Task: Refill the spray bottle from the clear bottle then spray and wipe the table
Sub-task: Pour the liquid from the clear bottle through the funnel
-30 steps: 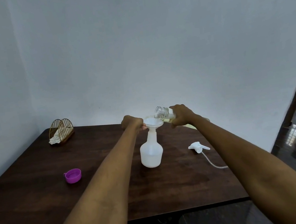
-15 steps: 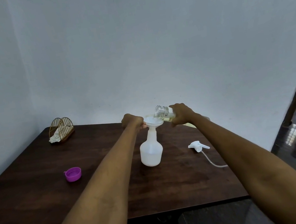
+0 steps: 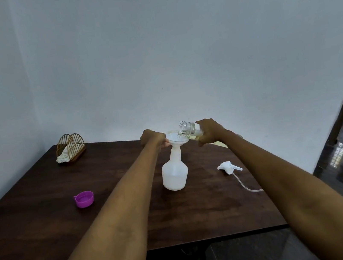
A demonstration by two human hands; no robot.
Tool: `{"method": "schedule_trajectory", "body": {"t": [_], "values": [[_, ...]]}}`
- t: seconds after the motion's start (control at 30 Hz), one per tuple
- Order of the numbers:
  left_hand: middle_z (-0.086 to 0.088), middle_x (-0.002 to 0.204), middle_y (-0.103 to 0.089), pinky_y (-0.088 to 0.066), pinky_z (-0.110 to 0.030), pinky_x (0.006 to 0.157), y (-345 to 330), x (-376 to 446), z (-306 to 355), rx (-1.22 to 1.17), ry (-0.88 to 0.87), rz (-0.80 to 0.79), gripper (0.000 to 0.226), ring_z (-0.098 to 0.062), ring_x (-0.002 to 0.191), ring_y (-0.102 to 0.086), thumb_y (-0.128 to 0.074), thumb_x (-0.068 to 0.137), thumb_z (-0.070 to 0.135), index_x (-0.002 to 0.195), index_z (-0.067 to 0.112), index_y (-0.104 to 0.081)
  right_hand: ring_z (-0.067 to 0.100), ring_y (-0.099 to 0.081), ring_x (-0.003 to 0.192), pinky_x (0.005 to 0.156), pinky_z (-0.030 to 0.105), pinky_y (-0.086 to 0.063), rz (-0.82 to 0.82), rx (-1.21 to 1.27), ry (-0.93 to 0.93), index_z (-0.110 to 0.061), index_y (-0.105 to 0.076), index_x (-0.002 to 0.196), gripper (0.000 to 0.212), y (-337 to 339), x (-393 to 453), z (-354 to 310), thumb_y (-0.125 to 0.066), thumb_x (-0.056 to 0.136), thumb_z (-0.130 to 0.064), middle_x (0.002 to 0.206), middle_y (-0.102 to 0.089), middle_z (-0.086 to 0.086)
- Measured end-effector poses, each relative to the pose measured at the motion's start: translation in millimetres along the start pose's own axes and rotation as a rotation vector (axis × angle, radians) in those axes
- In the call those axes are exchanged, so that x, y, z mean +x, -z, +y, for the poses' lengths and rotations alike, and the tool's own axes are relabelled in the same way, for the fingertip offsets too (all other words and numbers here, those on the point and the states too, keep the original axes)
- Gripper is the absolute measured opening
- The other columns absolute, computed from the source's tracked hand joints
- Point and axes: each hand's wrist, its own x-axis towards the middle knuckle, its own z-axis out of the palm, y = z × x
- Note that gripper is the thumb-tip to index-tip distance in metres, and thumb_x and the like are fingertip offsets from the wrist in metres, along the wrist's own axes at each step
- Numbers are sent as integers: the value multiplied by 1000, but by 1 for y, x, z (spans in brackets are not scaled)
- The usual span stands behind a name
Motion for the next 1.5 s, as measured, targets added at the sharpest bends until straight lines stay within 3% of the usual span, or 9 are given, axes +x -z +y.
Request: {"method": "schedule_trajectory", "body": {"t": [0.23, 0.37, 0.47, 0.6, 0.77, 0.9, 1.2, 1.5], "values": [[-11, 66, -61, -44, -14, 29, -1, 0, -1, -13, -14, 1, 7, -7, 19, -48, -61, 84, -8, 88, -3, -61, 31, -59, 97, 72, 32, -44, -1, 5, 2, -5, -59, 99, 42, 1, 0, 1, -80, 64, -14, 104, -64, 13], [-10, 60, -56, -45, -14, 30, -1, 0, -1, -19, -14, 0, 7, -7, 20, -49, -60, 83, -9, 81, -3, -58, 21, -50, 83, 68, 28, -39, 0, 7, 9, -16, -50, 87, 38, 3, 0, 1, -80, 63, -13, 98, -62, 11], [-10, 58, -57, -45, -14, 31, 0, 1, -2, -18, -7, 1, 19, -7, 20, -49, -61, 83, -8, 67, -1, -54, 21, -48, 81, 68, 28, -40, 0, -5, -4, -10, -57, 93, 38, 3, 0, 2, -80, 63, -14, 89, -54, 4], [-11, 59, -57, -46, -14, 31, 0, 1, -1, -25, -1, 1, 12, -7, 20, -49, -61, 83, -9, 75, -2, -57, 21, -49, 81, 69, 29, -42, 2, -7, -8, -6, -59, 99, 42, 3, 0, 4, -79, 63, -12, 87, -53, 2], [-10, 59, -57, -46, -15, 33, 0, 2, -2, -24, -1, 2, 23, -7, 20, -48, -62, 83, -9, 64, 0, -52, 23, -50, 83, 70, 29, -42, -8, -4, -25, -6, -59, 99, 42, 2, 0, 4, -79, 63, -14, 98, -62, 10], [-11, 59, -56, -45, -14, 30, -1, 0, 0, -15, -2, 4, 12, -7, 19, -48, -61, 83, -9, 74, -2, -57, 29, -59, 97, 68, 28, -40, 4, 7, -36, -5, -58, 103, 46, 2, 0, 3, -79, 64, -15, 105, -64, 12], [-13, 70, -61, -44, -15, 29, -2, -2, 1, -3, -9, 1, 7, -9, 21, -49, -63, 83, -8, 87, -2, -61, 30, -58, 101, 68, 28, -38, 6, 11, -46, -4, -57, 106, 49, 2, 1, 3, -80, 65, -17, 108, -63, 13], [-11, 59, -56, -43, -14, 27, -1, 0, 0, -21, 6, 8, 21, -8, 19, -48, -61, 83, -9, 66, 0, -52, 29, -59, 99, 69, 28, -40, -3, 14, -42, -6, -59, 103, 47, 2, 1, 3, -80, 63, -15, 107, -64, 11]]}}
